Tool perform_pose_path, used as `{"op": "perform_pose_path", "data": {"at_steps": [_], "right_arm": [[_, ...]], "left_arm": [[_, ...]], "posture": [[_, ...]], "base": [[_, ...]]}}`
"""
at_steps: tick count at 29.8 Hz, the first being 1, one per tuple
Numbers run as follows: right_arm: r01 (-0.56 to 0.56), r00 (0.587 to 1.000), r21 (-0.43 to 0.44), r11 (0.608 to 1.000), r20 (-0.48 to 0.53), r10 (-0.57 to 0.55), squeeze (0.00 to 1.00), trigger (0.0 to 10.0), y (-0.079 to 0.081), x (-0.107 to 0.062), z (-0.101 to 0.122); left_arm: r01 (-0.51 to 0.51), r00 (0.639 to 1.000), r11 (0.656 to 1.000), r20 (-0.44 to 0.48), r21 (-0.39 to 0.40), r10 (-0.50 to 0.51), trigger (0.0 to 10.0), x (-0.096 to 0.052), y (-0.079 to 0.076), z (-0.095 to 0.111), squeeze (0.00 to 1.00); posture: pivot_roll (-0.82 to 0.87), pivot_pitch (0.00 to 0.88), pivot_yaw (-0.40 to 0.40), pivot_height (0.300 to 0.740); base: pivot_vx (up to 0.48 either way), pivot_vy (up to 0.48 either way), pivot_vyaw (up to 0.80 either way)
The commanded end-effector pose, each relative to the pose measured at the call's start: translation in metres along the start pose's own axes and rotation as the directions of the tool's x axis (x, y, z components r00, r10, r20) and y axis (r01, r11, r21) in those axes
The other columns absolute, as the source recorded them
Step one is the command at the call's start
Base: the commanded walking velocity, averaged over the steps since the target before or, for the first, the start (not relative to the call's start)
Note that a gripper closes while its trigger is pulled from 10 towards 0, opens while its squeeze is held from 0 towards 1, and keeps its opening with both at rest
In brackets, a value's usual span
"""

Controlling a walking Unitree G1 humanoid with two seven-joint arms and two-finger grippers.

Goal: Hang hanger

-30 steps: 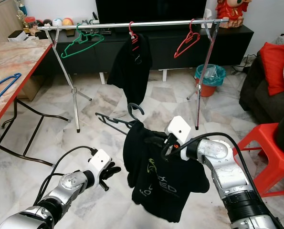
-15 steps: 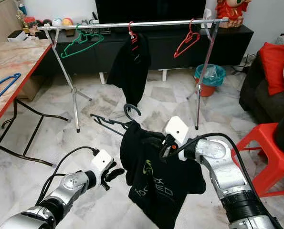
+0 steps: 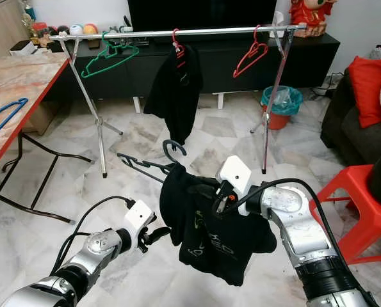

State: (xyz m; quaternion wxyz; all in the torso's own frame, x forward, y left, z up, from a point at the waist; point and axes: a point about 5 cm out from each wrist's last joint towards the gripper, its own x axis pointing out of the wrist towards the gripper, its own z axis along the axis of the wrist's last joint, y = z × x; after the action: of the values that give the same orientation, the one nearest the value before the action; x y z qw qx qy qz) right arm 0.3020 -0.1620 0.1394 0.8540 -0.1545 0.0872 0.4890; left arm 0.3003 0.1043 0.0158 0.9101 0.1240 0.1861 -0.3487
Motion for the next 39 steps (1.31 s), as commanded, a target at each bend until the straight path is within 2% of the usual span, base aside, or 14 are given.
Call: {"op": "perform_pose_path", "data": {"at_steps": [1, 5, 11, 27, 29, 30, 31, 39], "right_arm": [[-0.022, 0.999, -0.021, 1.000, 0.035, 0.023, 0.00, 10.0, 0.003, 0.002, 0.009], [-0.028, 0.999, -0.022, 0.999, 0.039, 0.029, 0.00, 10.0, 0.005, 0.004, 0.011], [-0.038, 0.998, -0.019, 0.999, 0.044, 0.039, 0.00, 10.0, 0.007, 0.007, 0.012], [-0.127, 0.987, -0.035, 0.991, 0.093, 0.129, 0.00, 10.0, 0.025, 0.013, 0.026], [-0.126, 0.987, -0.035, 0.991, 0.092, 0.129, 0.00, 10.0, 0.025, 0.013, 0.026], [-0.123, 0.988, -0.038, 0.992, 0.089, 0.126, 0.00, 10.0, 0.024, 0.012, 0.026], [-0.118, 0.989, -0.039, 0.992, 0.089, 0.121, 0.00, 10.0, 0.023, 0.011, 0.027], [-0.114, 0.989, -0.042, 0.993, 0.091, 0.117, 0.00, 10.0, 0.022, 0.010, 0.029]], "left_arm": [[-0.037, 0.999, 0.999, -0.007, 0.011, 0.037, 10.0, 0.000, 0.006, 0.003, 0.00], [-0.074, 0.997, 0.997, 0.001, -0.013, 0.075, 10.0, 0.000, 0.009, 0.004, 0.00], [-0.105, 0.994, 0.994, 0.005, -0.005, 0.105, 10.0, 0.002, 0.009, 0.007, 0.00], [-0.076, 0.997, 0.997, 0.002, -0.012, 0.077, 10.0, 0.004, 0.003, 0.006, 0.00], [-0.071, 0.997, 0.997, 0.001, -0.007, 0.071, 9.6, 0.004, 0.002, 0.005, 0.00], [-0.067, 0.998, 0.998, 0.001, -0.013, 0.067, 3.0, 0.004, 0.002, 0.005, 0.00], [-0.060, 0.998, 0.998, 0.001, -0.015, 0.060, 0.0, 0.004, 0.001, 0.004, 0.00], [-0.041, 0.999, 0.999, -0.003, -0.018, 0.041, 0.0, 0.003, -0.001, 0.003, 0.00]], "posture": [[-0.05, 0.008, 0.046, 0.740], [-0.05, 0.009, 0.046, 0.740], [-0.05, 0.009, 0.045, 0.740], [-0.05, 0.009, 0.045, 0.740], [-0.05, 0.009, 0.045, 0.740], [-0.05, 0.009, 0.045, 0.740], [-0.05, 0.009, 0.045, 0.740], [-0.05, 0.009, 0.045, 0.740]], "base": [[0.000, 0.000, 0.00], [0.000, 0.000, 0.00], [0.000, 0.000, 0.00], [0.000, 0.000, 0.00], [0.000, 0.000, 0.00], [0.000, 0.000, 0.00], [0.000, 0.000, 0.00], [0.000, 0.000, 0.00]]}}
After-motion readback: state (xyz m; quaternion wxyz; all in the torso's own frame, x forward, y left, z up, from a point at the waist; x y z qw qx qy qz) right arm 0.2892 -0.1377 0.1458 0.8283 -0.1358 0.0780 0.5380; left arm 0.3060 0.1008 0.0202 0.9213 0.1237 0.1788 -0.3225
